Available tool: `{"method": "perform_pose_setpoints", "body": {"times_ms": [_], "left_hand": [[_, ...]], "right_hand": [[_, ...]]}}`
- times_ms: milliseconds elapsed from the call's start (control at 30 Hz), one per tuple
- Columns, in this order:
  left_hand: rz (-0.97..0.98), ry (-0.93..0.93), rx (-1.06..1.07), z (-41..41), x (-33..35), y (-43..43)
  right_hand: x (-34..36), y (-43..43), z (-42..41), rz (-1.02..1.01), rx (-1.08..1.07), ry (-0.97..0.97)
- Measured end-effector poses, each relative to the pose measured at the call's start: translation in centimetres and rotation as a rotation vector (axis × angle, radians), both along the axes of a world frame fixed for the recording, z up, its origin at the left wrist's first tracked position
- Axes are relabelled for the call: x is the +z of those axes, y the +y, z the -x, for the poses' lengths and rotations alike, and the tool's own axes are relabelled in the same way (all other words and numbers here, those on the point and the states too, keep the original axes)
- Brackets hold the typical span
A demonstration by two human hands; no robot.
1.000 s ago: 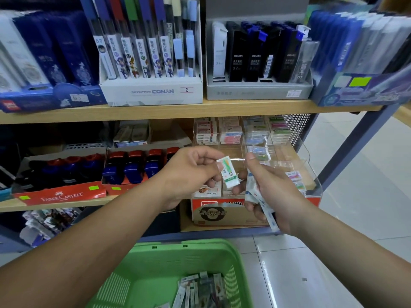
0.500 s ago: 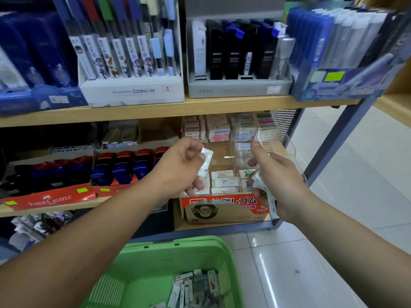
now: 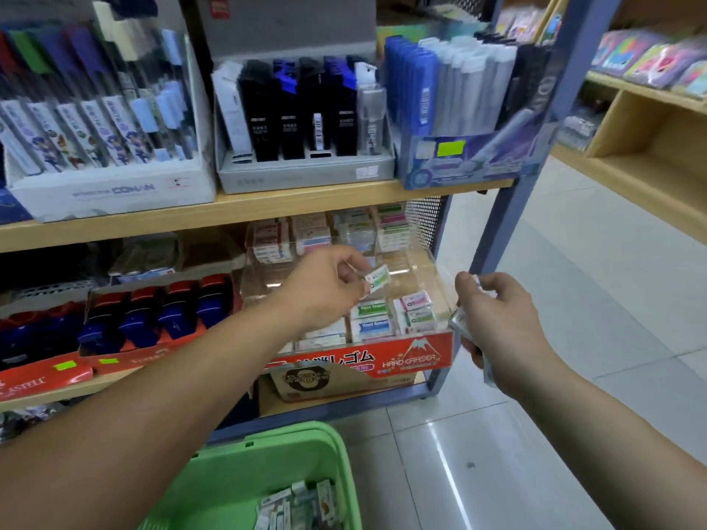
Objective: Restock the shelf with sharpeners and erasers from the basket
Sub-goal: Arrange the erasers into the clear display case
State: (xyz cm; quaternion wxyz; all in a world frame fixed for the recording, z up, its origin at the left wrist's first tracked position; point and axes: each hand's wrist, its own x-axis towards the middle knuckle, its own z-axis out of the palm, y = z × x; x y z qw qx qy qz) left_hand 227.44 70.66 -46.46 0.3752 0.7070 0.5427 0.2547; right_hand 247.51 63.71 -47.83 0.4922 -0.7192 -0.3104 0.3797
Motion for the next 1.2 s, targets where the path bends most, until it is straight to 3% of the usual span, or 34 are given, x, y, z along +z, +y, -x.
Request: {"method": "perform_pose_setpoints", "body": {"times_ms": [200,300,500,600,733,833,933,1000,1067,1200], "left_hand": [[-0.032,0.037,0.026,-2.2,-0.3,1.5],[0.000,0.060,-0.105,-3.1,0.0,1.7],[-0.044,0.326,-0.239,-6.2,-2.4,1.7],[-0.062,0.365,-0.215,-6.4,-3.1,2.0],[-0.008,0.505,-0.349,-6.7,-3.0,1.8],[-0.006,0.511,-0.356,-6.6,-2.5,1.4],[-0.099,0.271,-0.214,-6.5,-1.6,0.6],[0.017,-0.057,-0.170,-6.7,-1.1,-0.3],[0.192,-0.270,-0.163,-6.8,-0.6,-1.2],[0.318,-0.418,-0.168,-5.5,-0.4,-1.4]], "right_hand": [[-0.6,-0.1,-0.6,-0.054,0.002,0.044],[-0.5,0.0,-0.6,-0.046,-0.008,0.124],[0.1,-0.5,-1.2,-0.023,-0.006,0.247],[0.2,-1.0,-1.7,-0.020,0.008,0.289],[0.3,-1.3,-1.9,-0.020,0.032,0.301],[0.3,-1.5,-1.9,0.012,0.054,0.416],[0.4,-1.5,-1.8,0.023,0.094,0.481],[0.3,-1.3,-1.5,0.005,0.144,0.431],[0.2,-1.2,-1.2,-0.020,0.185,0.397],[0.5,-1.1,-0.9,-0.022,0.208,0.387]]}}
